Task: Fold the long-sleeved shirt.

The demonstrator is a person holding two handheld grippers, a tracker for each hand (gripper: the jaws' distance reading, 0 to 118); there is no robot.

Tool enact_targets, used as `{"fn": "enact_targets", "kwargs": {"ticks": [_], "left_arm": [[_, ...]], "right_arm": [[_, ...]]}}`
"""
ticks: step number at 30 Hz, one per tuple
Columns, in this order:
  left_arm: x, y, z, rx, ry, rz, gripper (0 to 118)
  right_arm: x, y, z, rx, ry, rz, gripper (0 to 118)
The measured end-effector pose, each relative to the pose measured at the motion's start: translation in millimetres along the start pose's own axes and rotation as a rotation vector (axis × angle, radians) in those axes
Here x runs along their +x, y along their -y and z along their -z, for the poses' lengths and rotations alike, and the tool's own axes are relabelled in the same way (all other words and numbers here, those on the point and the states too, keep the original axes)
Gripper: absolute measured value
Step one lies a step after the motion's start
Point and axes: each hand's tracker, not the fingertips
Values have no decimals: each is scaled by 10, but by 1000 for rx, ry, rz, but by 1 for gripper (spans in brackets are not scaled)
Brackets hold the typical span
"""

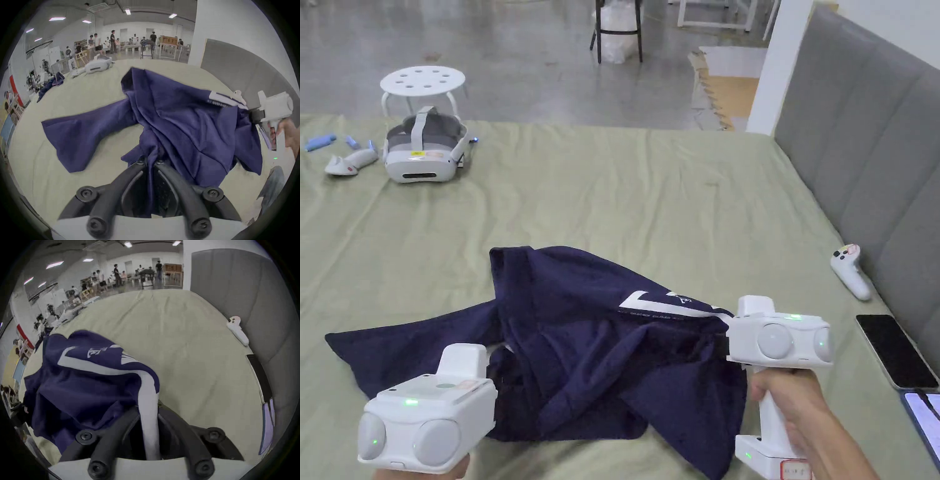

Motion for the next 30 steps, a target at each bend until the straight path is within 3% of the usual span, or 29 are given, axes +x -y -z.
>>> {"fn": "enact_targets", "kwargs": {"ticks": [2, 6, 9, 12, 18, 22, 24, 30], "left_arm": [[-66, -145, -234, 120, -13, -21, 9], [-350, -755, -547, 239, -6, -31, 9], [-320, -1363, -1046, 391, -78, 19, 9], [-410, -2132, -1542, 503, -108, -1, 9], [-581, -3549, -2318, 710, -186, -9, 8], [-898, -4379, -2349, 702, -164, -78, 8], [-969, -4587, -2307, 700, -170, -91, 8], [-544, -4305, -2208, 694, -191, -14, 8]], "right_arm": [[55, -120, -205, 89, -48, 6, 4], [-42, -616, -887, 262, -110, -92, 4], [-369, -1124, -1617, 466, -165, -194, 4], [-782, -1752, -2307, 586, -147, -275, 4], [-1259, -3071, -3413, 811, -95, -280, 4], [-1333, -3686, -3780, 854, -73, -245, 4], [-1306, -3807, -3882, 863, -64, -227, 4], [-1211, -3760, -3648, 837, -37, -210, 4]]}}
